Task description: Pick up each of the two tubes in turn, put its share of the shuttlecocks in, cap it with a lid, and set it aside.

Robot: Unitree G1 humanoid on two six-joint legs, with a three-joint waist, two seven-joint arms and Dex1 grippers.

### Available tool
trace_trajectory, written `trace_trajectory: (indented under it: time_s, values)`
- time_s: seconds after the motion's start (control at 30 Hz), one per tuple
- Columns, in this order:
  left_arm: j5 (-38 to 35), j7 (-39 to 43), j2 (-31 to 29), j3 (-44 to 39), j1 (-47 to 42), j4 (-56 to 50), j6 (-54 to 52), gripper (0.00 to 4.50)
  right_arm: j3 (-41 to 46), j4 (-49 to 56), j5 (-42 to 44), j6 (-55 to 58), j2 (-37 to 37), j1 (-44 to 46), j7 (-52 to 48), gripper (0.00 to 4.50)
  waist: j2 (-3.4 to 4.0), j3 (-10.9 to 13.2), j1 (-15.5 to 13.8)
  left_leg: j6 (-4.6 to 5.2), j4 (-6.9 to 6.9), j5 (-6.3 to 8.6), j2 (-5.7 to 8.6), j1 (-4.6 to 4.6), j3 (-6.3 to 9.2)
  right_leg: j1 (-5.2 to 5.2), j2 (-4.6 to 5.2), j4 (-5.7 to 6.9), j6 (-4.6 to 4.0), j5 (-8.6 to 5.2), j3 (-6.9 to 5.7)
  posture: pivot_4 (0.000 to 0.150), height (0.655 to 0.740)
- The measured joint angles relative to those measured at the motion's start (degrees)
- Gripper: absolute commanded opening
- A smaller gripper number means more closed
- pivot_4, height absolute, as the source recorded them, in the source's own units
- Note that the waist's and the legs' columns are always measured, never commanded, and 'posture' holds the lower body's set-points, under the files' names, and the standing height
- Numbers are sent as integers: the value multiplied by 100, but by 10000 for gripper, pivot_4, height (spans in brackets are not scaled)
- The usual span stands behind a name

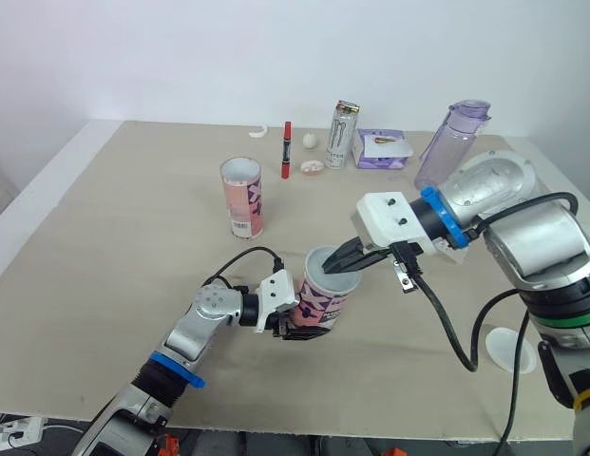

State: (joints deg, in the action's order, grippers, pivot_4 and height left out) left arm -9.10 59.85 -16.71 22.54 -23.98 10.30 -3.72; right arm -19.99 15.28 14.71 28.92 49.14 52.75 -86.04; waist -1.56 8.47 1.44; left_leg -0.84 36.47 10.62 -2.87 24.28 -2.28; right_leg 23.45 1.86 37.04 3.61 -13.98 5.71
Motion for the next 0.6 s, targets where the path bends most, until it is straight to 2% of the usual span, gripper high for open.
trace_trajectory:
  time_s: [0.27,0.33,0.4,0.5,0.6]
  values:
    - [0,-71,6,12,13,-19,36,31244,337,-240,421,495,-11,-100,59,555,-21,5,1,-8,0,5,8,-4,-18,6,65,-5,-12,8,-44,1500,7400]
    - [-25,-71,8,7,82,-98,90,31244,1048,-375,1033,976,115,-298,128,555,-23,14,-6,-2,-1,1,10,13,-20,8,72,-5,-16,12,-53,1500,7400]
    - [-41,-54,1,5,100,-140,93,31244,1476,-432,1260,1133,271,-404,163,555,-23,15,-19,2,-2,-1,12,36,-23,9,73,-6,-36,27,-69,1500,7400]
    - [-74,-22,-56,1,168,-258,108,31244,2633,-501,1786,1312,372,-1176,487,555,-26,16,-24,-11,-7,13,3,44,-9,5,56,-11,-30,8,-95,1500,7400]
    - [-97,8,-83,-22,169,-323,104,31244,3070,-513,1909,1185,329,-1809,700,555,-3,26,-21,-9,-12,12,4,45,-5,6,48,-8,-25,7,-94,1500,7400]
